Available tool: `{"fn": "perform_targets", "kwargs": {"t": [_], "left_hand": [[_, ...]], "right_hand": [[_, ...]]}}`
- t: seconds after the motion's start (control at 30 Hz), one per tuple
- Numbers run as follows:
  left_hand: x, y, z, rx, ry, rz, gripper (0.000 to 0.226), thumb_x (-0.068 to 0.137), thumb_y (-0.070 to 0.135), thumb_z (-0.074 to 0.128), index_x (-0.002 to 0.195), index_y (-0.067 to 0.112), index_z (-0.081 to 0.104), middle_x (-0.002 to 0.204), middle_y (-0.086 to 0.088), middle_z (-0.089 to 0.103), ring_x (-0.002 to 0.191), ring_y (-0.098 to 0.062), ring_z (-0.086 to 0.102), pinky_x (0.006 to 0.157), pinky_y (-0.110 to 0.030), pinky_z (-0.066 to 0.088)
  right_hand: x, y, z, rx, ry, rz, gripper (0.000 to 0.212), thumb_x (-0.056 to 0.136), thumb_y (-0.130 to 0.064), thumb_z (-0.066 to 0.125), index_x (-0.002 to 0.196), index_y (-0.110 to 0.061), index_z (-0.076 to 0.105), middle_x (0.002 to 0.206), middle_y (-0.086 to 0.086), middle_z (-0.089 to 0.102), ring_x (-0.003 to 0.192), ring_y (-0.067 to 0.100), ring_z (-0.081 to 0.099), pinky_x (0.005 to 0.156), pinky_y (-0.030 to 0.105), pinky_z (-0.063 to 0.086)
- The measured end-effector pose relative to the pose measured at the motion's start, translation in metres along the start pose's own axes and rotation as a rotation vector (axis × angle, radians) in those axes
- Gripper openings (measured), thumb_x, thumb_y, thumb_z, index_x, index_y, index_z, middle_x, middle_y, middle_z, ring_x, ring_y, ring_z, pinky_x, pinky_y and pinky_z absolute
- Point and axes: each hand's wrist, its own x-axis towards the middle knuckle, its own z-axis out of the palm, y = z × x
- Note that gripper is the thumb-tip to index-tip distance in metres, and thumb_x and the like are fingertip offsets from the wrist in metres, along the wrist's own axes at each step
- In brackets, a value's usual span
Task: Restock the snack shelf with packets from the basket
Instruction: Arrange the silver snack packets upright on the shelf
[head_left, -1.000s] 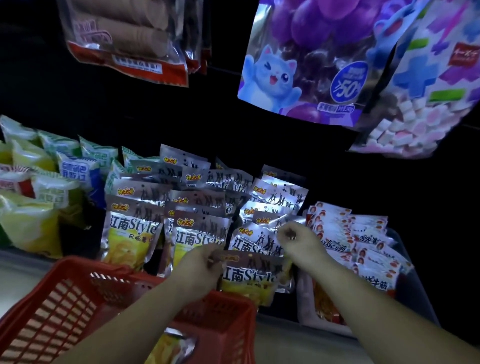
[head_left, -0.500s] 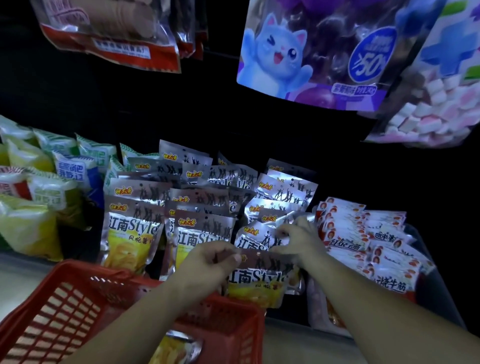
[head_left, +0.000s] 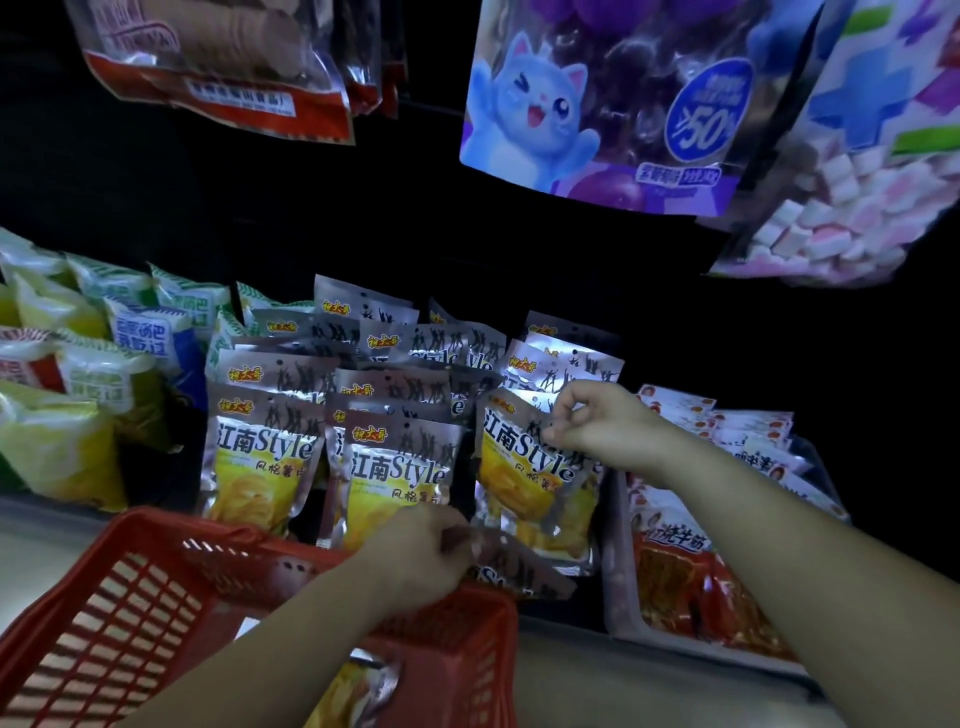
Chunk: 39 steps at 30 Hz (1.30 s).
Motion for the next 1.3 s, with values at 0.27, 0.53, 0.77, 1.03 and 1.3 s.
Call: {"fn": "perform_targets", "kwargs": {"t": [0.27,0.53,0.77,1.03,1.3], "left_hand": [[-0.039,0.039,-0.055,-0.301,0.11,-0.018,0.046,0.083,0.07,0.067,0.093,0.025,0.073,0.103,0.007,0.072,0.099,-0.011,0.067,0.096,-0.041,0.053],[-0.095,0.107,-0.103,-0.787,0.441,0.123,0.037,0.085,0.007,0.081,0.074,0.013,0.047,0.055,-0.002,0.046,0.049,-0.019,0.044,0.045,-0.034,0.043],[-0.158,0.107,-0.113,-0.878,0.578,0.102,0.024,0.083,0.017,0.085,0.096,0.034,0.072,0.096,-0.021,0.065,0.08,-0.038,0.062,0.071,-0.051,0.059],[-0.194,0.094,-0.122,-1.001,0.591,0.136,0.045,0.08,0.028,0.084,0.113,0.053,0.066,0.128,0.021,0.062,0.118,-0.022,0.065,0.09,-0.044,0.061],[-0.187,0.094,-0.116,-0.993,0.706,0.112,0.042,0.095,0.028,0.069,0.122,0.058,0.059,0.139,0.016,0.061,0.128,-0.023,0.061,0.083,-0.038,0.062]], "right_hand": [[-0.051,-0.055,-0.012,-0.021,0.158,-0.166,0.013,0.093,-0.019,0.077,0.089,-0.015,0.065,0.072,-0.003,0.074,0.05,0.01,0.053,0.058,0.033,0.048],[-0.145,-0.118,-0.01,0.454,0.411,-0.236,0.034,0.078,-0.029,0.089,0.102,-0.028,0.066,0.099,0.004,0.075,0.091,0.016,0.07,0.082,0.033,0.052],[-0.209,-0.132,0.048,0.636,0.308,-0.233,0.109,0.07,-0.02,0.093,0.137,-0.078,0.029,0.139,-0.015,0.05,0.131,0.011,0.055,0.098,0.051,0.057],[-0.19,-0.146,0.075,0.541,0.174,-0.306,0.049,0.092,-0.007,0.074,0.115,-0.05,0.073,0.125,-0.026,0.065,0.133,0.014,0.056,0.103,0.049,0.054],[-0.183,-0.144,0.074,0.449,0.264,-0.332,0.067,0.093,-0.008,0.073,0.128,-0.063,0.057,0.144,-0.038,0.048,0.129,-0.013,0.044,0.115,0.036,0.039]]}}
